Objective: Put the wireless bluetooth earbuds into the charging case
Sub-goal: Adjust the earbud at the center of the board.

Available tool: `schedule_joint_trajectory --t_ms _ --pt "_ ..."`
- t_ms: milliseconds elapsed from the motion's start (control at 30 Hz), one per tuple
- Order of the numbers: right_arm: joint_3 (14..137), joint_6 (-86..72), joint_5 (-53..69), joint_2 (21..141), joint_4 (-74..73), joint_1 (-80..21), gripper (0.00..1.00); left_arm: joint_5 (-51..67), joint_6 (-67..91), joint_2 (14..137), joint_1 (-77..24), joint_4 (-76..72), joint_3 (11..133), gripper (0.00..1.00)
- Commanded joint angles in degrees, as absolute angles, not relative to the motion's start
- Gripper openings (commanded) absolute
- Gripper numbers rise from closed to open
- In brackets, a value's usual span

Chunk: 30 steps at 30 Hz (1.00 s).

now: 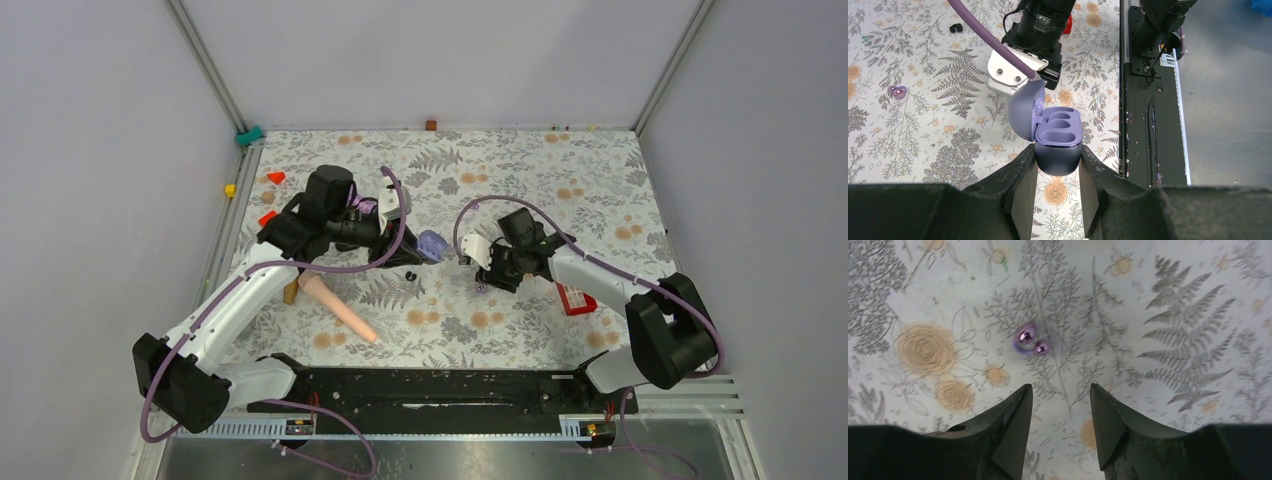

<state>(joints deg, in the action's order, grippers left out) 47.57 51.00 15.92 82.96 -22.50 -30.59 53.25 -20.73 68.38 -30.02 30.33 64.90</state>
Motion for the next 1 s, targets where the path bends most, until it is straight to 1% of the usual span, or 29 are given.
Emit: schedule_joint_trajectory --t_ms 0,100,200,267,300,333,367,400,500,533,700,767,833,967 --pt "47.31 51.01 14.68 80.46 -11.08 -30.92 0.51 52.58 -21.27 67.14 -30.12 28.60 67.09 0.00" --pt "45.43 50.66 13.75 79.77 -9.60 -31.39 0.50 52.54 -21.34 66.91 -30.14 28.58 67.07 0.00" --pt "41.89 53.14 13.50 78.44 -6.82 -32.12 0.55 52.42 -21.49 66.72 -30.10 28.56 67.06 0.00" --pt "39.03 54.82 13.30 77.35 -4.72 -32.94 0.53 52.22 -21.53 66.52 -30.08 28.57 67.08 0.00" --pt "37.52 55.61 13.24 76.60 -3.47 -33.29 0.51 52.12 -21.61 66.47 -30.13 28.52 67.13 0.00" --pt "36.08 57.28 13.31 75.91 -2.52 -33.69 0.40 52.08 -21.62 66.44 -30.10 28.54 67.11 0.00" --pt "34.45 58.33 12.83 75.00 -0.99 -34.12 0.32 52.07 -21.70 66.37 -30.10 28.59 67.02 0.00" --pt "33.20 59.87 12.68 74.26 -0.58 -34.68 0.31 52.07 -21.71 66.36 -30.12 28.61 67.10 0.00" --pt "31.73 63.61 13.06 72.92 -1.49 -35.98 0.42 52.17 -21.67 66.27 -30.15 28.55 67.14 0.01" --pt "31.45 64.14 13.43 72.59 -2.13 -36.30 0.44 52.33 -21.63 66.38 -30.15 28.54 67.22 0.01" --pt "29.87 66.03 16.74 71.79 -2.70 -37.68 0.42 52.30 -21.68 66.24 -30.12 28.61 67.24 0.02" --pt "27.87 68.21 17.99 71.58 -0.81 -38.03 0.46 52.29 -21.71 66.05 -30.10 28.57 67.23 0.02" --pt "26.68 71.15 17.84 71.85 1.27 -38.57 0.52 52.21 -21.71 65.89 -30.09 28.56 67.28 0.03" --pt "25.84 72.65 16.20 73.70 2.12 -39.07 0.53 52.37 -21.62 65.75 -30.09 28.56 67.24 0.03"
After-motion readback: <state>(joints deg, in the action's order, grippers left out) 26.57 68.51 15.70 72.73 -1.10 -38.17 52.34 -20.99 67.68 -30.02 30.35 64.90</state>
